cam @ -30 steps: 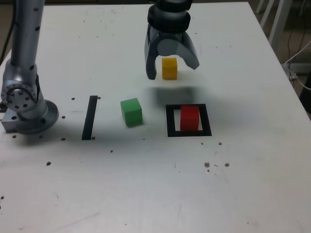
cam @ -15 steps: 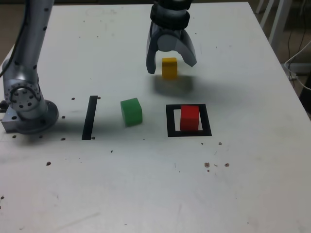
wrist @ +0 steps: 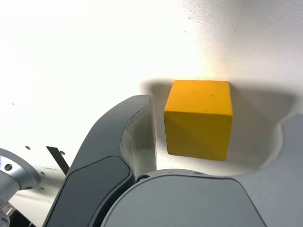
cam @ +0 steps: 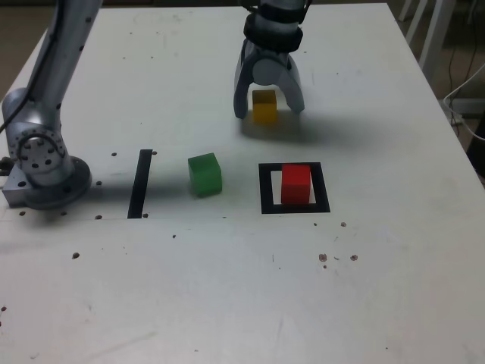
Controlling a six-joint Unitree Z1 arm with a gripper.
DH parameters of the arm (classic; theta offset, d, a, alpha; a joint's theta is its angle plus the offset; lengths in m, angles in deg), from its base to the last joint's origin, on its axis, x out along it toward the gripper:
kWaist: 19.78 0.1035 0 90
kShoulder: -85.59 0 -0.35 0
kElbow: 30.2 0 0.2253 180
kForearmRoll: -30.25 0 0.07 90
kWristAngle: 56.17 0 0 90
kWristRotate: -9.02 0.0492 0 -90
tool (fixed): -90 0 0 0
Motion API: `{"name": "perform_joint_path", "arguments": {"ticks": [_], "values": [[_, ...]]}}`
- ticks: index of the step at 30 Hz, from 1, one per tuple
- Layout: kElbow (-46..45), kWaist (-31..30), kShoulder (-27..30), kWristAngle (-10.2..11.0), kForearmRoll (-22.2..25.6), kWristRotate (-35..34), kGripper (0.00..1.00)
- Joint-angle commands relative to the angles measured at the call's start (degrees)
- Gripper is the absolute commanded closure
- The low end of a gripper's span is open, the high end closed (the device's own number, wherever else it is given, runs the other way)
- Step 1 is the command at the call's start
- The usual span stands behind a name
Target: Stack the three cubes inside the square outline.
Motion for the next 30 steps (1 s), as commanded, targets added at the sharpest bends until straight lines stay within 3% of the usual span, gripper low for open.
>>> {"name": "perform_joint_path", "arguments": {"ticks": [1,5,8,30], "values": [[0.3,0.1,-0.3,0.4,0.2,-0.2,0.40],[0.3,0.1,-0.3,1.3,0.2,-0.5,0.61],[0.1,0.0,-0.2,1.7,0.0,-0.5,0.69],[-0.5,-2.1,0.8,2.0,0.4,-1.5,0.70]]}}
